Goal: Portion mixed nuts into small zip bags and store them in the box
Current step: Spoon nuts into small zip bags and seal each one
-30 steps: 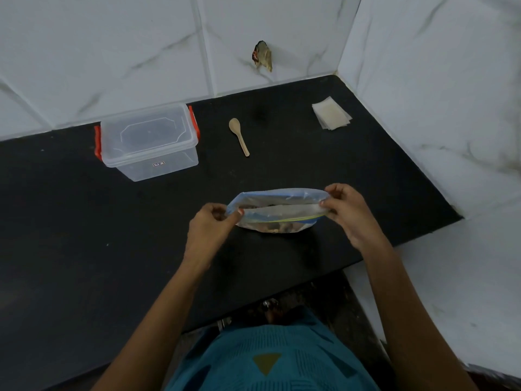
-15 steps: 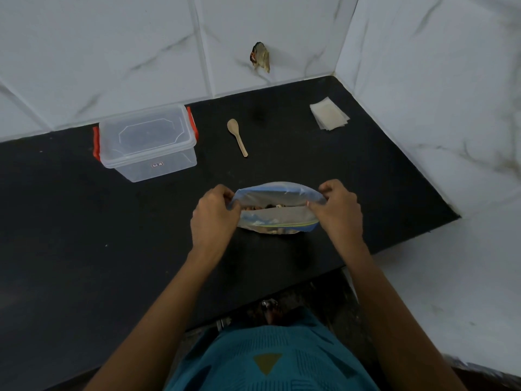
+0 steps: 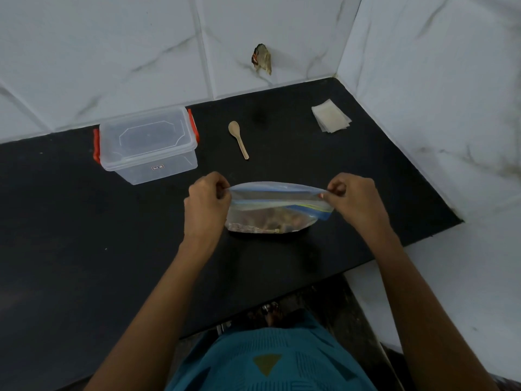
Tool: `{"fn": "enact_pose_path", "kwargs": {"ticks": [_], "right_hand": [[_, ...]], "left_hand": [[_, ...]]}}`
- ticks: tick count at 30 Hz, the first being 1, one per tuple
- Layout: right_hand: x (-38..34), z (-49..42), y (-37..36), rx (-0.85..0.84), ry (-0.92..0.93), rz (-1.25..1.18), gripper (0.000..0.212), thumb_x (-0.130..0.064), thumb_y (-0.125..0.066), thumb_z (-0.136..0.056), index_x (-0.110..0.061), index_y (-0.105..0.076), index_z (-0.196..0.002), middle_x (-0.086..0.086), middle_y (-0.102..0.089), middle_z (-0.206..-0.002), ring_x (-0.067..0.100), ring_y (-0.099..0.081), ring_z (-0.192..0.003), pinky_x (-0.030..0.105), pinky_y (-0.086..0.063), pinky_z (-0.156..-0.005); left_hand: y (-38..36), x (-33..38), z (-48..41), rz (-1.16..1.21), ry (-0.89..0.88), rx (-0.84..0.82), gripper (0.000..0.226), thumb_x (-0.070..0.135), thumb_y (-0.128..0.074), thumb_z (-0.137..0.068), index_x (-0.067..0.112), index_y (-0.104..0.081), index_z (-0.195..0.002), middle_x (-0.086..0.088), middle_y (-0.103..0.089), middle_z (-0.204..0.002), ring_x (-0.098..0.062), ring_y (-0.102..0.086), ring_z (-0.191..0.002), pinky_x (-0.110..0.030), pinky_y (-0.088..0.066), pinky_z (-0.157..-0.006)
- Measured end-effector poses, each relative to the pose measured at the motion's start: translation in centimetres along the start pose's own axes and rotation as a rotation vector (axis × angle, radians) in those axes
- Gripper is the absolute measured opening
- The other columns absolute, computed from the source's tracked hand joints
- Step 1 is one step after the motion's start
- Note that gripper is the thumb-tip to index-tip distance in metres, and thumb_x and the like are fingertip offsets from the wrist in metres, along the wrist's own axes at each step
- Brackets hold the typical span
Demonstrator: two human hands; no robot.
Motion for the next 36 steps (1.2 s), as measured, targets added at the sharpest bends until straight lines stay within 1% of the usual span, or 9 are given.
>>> {"fn": "enact_pose_path", "kwargs": {"ticks": [4, 8, 11, 17, 21, 25, 30, 34, 36], "right_hand": [[1.0, 0.6, -1.3, 0.009, -0.048, -0.015, 0.01, -0.024, -0.064, -0.085, -0.021, -0.056, -0.088, -0.007, -0.056, -0.082, 0.006, -0.053, -0.072, 0.02, -0.04, -0.058], [1.7, 0.7, -2.3, -0.095, -0.134, -0.186, 0.018, -0.019, -0.065, -0.084, -0.015, -0.06, -0.101, -0.001, -0.059, -0.096, 0.009, -0.055, -0.086, 0.017, -0.042, -0.066], [1.3, 0.7, -2.1, -0.123, -0.124, -0.123, 0.027, -0.016, -0.061, -0.087, -0.015, -0.059, -0.113, -0.001, -0.06, -0.104, 0.007, -0.053, -0.088, 0.021, -0.042, -0.073], [0.6, 1.1, -1.4, 0.073, -0.092, 0.011, 0.021, -0.02, -0.051, -0.092, -0.015, -0.064, -0.108, -0.001, -0.062, -0.096, 0.007, -0.052, -0.078, 0.024, -0.039, -0.066], [1.8, 0.3, -1.3, 0.047, -0.17, -0.229, 0.017, -0.01, -0.057, -0.088, -0.01, -0.066, -0.102, 0.004, -0.066, -0.097, 0.01, -0.06, -0.078, 0.023, -0.05, -0.069], [3.0, 0.2, -1.3, -0.002, -0.31, -0.559, 0.009, -0.005, -0.059, -0.086, -0.01, -0.065, -0.092, 0.004, -0.063, -0.087, 0.01, -0.062, -0.076, 0.016, -0.053, -0.06], [3.3, 0.0, -1.0, 0.093, -0.287, -0.508, 0.016, -0.007, -0.057, -0.085, -0.019, -0.063, -0.076, 0.0, -0.062, -0.077, 0.014, -0.061, -0.075, 0.03, -0.054, -0.075], [3.9, 0.1, -1.6, 0.096, -0.345, -0.585, 0.01, -0.008, -0.056, -0.089, -0.011, -0.063, -0.095, 0.0, -0.06, -0.086, 0.01, -0.059, -0.077, 0.025, -0.054, -0.072], [3.8, 0.2, -2.1, 0.077, -0.363, -0.589, 0.014, -0.008, -0.057, -0.089, -0.01, -0.062, -0.101, 0.003, -0.061, -0.095, 0.011, -0.06, -0.085, 0.027, -0.054, -0.075]], "left_hand": [[-0.6, -0.7, 0.4, -0.058, 0.04, -0.037, 0.014, 0.008, -0.052, -0.092, 0.009, -0.057, -0.105, -0.008, -0.057, -0.108, -0.016, -0.057, -0.09, -0.026, -0.045, -0.07], [-1.8, -1.4, 1.1, -0.043, 0.129, -0.138, 0.019, 0.016, -0.045, -0.096, 0.009, -0.051, -0.113, -0.011, -0.056, -0.11, -0.023, -0.06, -0.092, -0.034, -0.052, -0.074], [-2.8, -1.5, 1.5, 0.093, 0.196, -0.224, 0.025, 0.018, -0.046, -0.096, 0.008, -0.049, -0.118, -0.011, -0.056, -0.111, -0.019, -0.061, -0.091, -0.028, -0.052, -0.069], [-2.7, -1.5, 1.4, 0.072, 0.199, -0.221, 0.032, 0.013, -0.058, -0.089, 0.009, -0.049, -0.12, 0.0, -0.048, -0.104, -0.01, -0.051, -0.089, -0.018, -0.041, -0.061], [-2.6, -2.1, 1.2, 0.101, 0.204, -0.265, 0.021, 0.004, -0.057, -0.086, 0.017, -0.053, -0.102, 0.002, -0.05, -0.104, -0.011, -0.051, -0.094, -0.021, -0.046, -0.07], [-1.5, -3.0, 0.8, 0.192, 0.214, -0.184, 0.021, 0.007, -0.052, -0.087, 0.027, -0.053, -0.081, 0.004, -0.056, -0.091, -0.016, -0.056, -0.09, -0.038, -0.05, -0.08], [-2.1, -2.6, 1.1, 0.172, 0.21, -0.157, 0.017, 0.003, -0.048, -0.087, 0.019, -0.054, -0.085, -0.003, -0.056, -0.096, -0.016, -0.053, -0.09, -0.033, -0.047, -0.078], [-3.7, -2.1, 1.2, -0.026, 0.125, -0.333, 0.022, 0.006, -0.062, -0.083, 0.018, -0.052, -0.098, -0.004, -0.051, -0.108, -0.019, -0.05, -0.103, -0.034, -0.048, -0.088], [-4.0, -1.7, 1.3, -0.035, 0.103, -0.373, 0.033, 0.008, -0.066, -0.08, 0.016, -0.051, -0.108, 0.0, -0.05, -0.108, -0.015, -0.052, -0.1, -0.028, -0.047, -0.084]]}}
Point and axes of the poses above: each hand's wrist, its own z-axis away from the middle knuckle, its own y-axis out of the back of the hand, x = y × z, the point moved 8 cm from there along -z, towards the middle knuckle
